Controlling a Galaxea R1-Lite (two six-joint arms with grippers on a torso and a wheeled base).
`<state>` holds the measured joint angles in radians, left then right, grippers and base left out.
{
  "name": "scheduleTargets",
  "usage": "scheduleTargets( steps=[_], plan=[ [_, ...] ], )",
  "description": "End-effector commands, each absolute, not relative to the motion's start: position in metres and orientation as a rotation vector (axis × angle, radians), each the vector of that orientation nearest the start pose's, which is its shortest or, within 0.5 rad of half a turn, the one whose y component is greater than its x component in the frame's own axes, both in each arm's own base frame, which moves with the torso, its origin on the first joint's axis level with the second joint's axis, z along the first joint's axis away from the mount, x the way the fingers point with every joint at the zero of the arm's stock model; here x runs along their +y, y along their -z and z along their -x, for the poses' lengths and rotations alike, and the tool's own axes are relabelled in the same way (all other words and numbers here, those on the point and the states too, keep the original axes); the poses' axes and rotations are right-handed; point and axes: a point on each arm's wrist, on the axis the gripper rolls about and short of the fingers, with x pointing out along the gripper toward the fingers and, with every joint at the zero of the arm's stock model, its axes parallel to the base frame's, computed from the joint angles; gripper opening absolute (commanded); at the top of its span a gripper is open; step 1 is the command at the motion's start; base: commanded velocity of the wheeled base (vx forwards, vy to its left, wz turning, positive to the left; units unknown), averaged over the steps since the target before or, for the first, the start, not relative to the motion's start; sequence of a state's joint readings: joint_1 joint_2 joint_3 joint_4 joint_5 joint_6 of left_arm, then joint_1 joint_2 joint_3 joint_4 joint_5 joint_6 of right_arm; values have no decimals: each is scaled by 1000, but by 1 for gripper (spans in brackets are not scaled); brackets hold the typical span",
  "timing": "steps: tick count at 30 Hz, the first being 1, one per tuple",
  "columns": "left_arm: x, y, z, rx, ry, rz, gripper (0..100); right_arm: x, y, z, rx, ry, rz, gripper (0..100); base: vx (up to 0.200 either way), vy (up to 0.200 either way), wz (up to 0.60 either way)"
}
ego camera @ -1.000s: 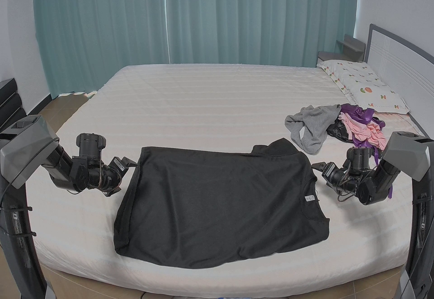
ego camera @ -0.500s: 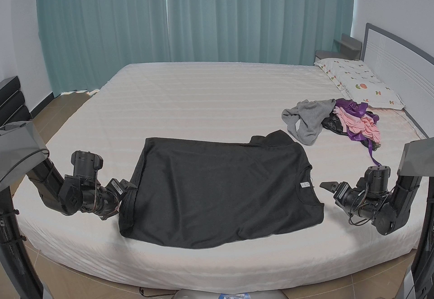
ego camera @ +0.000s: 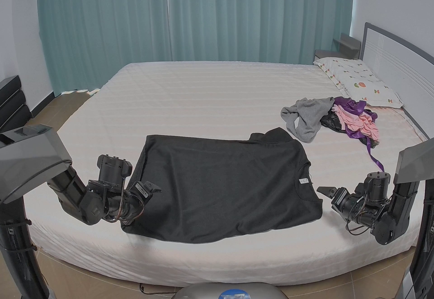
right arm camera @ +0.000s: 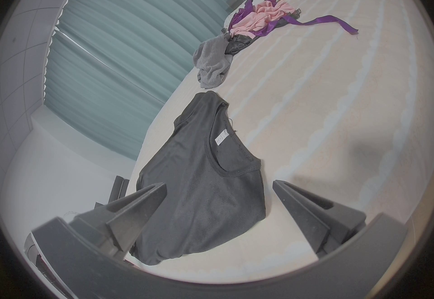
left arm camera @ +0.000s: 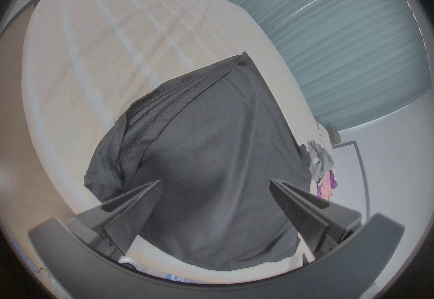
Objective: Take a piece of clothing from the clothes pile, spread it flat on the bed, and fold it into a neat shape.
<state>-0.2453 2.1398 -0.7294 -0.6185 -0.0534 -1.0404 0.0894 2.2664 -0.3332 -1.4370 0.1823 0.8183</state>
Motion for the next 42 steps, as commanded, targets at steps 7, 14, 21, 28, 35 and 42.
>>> scheduleTargets(
  steps=[7, 14, 21, 28, 35, 42],
  plan=[
    [-78, 15, -334, 863, -267, 742, 100, 30, 10, -286, 584, -46, -820, 100, 0, 0, 0],
    [-43, 15, -332, 845, -354, 762, 100, 30, 12, -286, 590, -44, -819, 100, 0, 0, 0],
    [-7, 1, -323, 801, -424, 799, 100, 30, 12, -286, 590, -44, -819, 100, 0, 0, 0],
    [28, 0, -319, 786, -474, 825, 100, 30, 12, -286, 590, -44, -819, 100, 0, 0, 0],
    [35, -10, -308, 791, -428, 870, 100, 30, 12, -286, 590, -44, -819, 100, 0, 0, 0],
    [21, -4, -300, 865, -359, 851, 100, 30, 12, -286, 593, -42, -819, 100, 0, 0, 0]
  ],
)
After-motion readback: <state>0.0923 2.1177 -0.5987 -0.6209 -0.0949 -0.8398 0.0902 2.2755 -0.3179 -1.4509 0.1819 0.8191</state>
